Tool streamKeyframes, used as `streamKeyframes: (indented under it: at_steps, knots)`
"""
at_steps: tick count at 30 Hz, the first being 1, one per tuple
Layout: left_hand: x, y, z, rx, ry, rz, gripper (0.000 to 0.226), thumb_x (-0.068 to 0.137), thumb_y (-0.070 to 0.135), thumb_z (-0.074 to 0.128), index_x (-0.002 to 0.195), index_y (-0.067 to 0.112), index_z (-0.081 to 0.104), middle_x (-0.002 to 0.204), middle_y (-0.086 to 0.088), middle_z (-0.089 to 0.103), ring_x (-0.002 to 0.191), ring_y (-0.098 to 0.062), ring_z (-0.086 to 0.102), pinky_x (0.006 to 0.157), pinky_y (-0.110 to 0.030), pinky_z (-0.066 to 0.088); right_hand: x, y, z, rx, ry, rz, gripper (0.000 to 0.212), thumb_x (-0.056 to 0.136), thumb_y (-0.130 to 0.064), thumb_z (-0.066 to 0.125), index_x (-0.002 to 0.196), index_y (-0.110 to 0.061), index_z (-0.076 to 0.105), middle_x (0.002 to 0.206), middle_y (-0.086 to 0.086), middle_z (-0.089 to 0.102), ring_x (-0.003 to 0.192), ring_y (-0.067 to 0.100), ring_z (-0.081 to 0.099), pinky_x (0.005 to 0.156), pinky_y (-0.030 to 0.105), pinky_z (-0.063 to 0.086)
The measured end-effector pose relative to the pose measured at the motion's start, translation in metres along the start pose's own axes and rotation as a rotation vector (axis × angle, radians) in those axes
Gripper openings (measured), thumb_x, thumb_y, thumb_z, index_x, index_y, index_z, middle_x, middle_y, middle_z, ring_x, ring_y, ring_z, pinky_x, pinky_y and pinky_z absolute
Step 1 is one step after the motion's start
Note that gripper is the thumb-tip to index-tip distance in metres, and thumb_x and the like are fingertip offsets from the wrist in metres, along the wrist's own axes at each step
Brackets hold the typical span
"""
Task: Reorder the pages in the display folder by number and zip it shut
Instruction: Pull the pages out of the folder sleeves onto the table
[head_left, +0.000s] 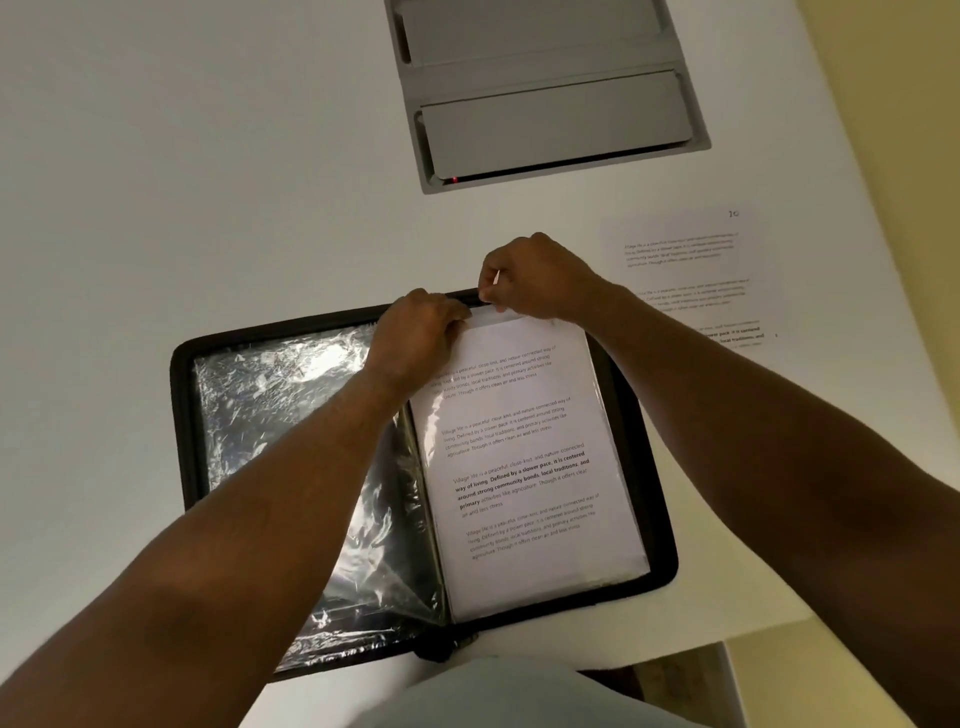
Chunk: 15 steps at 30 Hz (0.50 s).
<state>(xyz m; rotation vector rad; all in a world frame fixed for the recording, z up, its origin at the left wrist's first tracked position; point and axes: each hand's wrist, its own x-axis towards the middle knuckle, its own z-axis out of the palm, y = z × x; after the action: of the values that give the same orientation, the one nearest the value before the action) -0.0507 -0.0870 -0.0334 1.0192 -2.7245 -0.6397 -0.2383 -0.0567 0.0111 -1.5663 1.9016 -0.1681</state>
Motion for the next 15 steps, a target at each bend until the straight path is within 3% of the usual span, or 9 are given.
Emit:
streamKeyframes:
  at_steps: [3, 8, 11, 15]
  knots:
    - [-0.004, 0.003, -0.003, 0.01, 0.052, 0.026, 0.017, 0.093, 0.015, 0.058, 0.095, 0.01, 0.074, 0.083, -0.01, 0.073, 0.07, -0.028, 0.064, 0.063, -0.033, 0.049, 0.004, -0.001, 0.0, 0.003, -0.083, -0.006, 0.011, 0.089, -0.029, 0.067, 0.093, -0.019, 0.07, 0.079, -0.004, 0.07, 0.074, 0.008, 0.06, 0.077, 0.027, 0.048]
    - [-0.017, 0.002, 0.004, 0.098, 0.111, 0.067, 0.013, 0.086, 0.019, 0.069, 0.095, 0.013, 0.076, 0.11, -0.013, 0.069, 0.098, -0.034, 0.061, 0.079, -0.041, 0.048, 0.004, -0.007, -0.006, -0.005, -0.196, 0.009, 0.012, 0.09, -0.027, 0.067, 0.089, -0.015, 0.07, 0.081, -0.004, 0.07, 0.069, 0.007, 0.062, 0.066, 0.022, 0.044]
    - [-0.026, 0.005, 0.009, 0.085, 0.124, 0.04, 0.015, 0.088, 0.018, 0.067, 0.099, 0.013, 0.075, 0.102, -0.009, 0.07, 0.093, -0.031, 0.059, 0.075, -0.039, 0.043, 0.008, -0.012, -0.007, -0.116, -0.339, 0.018, 0.009, 0.088, -0.015, 0.065, 0.083, -0.014, 0.072, 0.08, -0.003, 0.073, 0.064, 0.01, 0.07, 0.063, 0.021, 0.047]
    - [-0.033, 0.005, 0.01, 0.054, 0.092, 0.012, 0.017, 0.091, 0.016, 0.063, 0.104, 0.012, 0.073, 0.096, -0.006, 0.074, 0.087, -0.027, 0.058, 0.072, -0.037, 0.042, 0.014, -0.021, -0.004, -0.241, -0.346, -0.018, 0.019, 0.083, -0.006, 0.058, 0.079, -0.018, 0.072, 0.074, -0.005, 0.071, 0.061, 0.01, 0.069, 0.065, 0.025, 0.052]
